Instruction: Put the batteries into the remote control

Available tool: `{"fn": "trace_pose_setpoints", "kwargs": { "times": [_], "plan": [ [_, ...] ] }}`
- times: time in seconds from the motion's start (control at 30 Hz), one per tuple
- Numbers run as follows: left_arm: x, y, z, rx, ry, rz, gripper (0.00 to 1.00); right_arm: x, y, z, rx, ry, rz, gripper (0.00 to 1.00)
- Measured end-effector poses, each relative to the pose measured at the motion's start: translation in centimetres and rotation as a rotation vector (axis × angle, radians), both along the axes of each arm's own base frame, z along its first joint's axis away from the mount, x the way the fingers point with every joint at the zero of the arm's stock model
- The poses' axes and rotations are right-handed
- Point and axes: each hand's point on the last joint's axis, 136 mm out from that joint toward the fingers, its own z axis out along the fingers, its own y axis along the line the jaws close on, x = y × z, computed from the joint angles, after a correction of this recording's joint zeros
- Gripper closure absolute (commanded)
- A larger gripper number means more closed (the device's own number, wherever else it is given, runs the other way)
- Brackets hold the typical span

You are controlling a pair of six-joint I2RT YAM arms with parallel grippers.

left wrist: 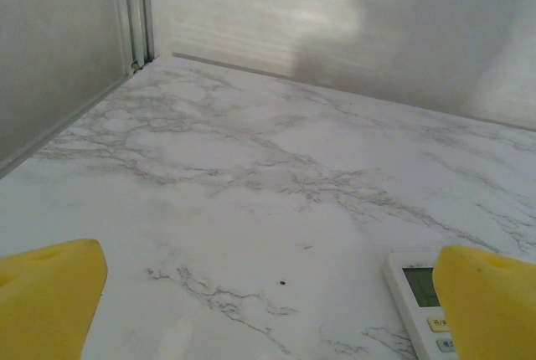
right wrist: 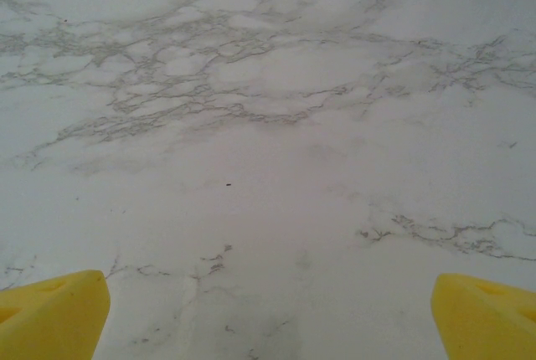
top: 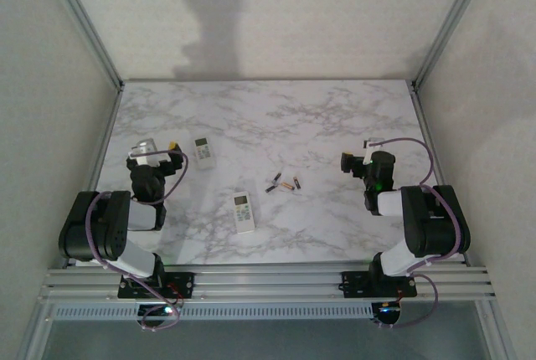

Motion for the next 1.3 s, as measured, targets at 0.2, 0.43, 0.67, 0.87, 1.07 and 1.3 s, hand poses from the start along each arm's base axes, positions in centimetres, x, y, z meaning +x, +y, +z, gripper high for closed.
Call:
{"fn": "trace_pose_setpoints", "kwargs": {
  "times": [0.2,0.43,0.67,0.87,1.07,1.3],
  "plan": [
    [-0.2,0.6,0.2,-0.007,-0.003,0.037,0.01,-0.6,-0.6,1.9,-0.001,0.005,-0.038,0.01],
    [-2.8,1.4,8.0,-0.146,-0.155,0.156,0.01,-1.6,-0.7,12.9,0.193,-0.068,-0.118,0.01],
    [-1.2,-8.2,17.9,-0.431,-0.111,-0.086,0.01,-3.8,5.9,17.8,0.412,0.107,0.074,0.01],
    [-1.4,-25.4,13.7,-0.364,0.333,-0.407,0.02,-7.5,11.7,12.4,0.441,0.452,0.215,0.01],
    [-4.4,-33.3,4.4,-0.140,0.683,-0.491,0.10,-9.1,11.9,11.1,0.431,0.538,0.216,0.01],
    [-7.4,-29.3,-0.5,-0.128,0.838,-0.292,0.08,-10.7,11.9,11.8,0.443,0.549,0.236,0.01]
  ]
}}
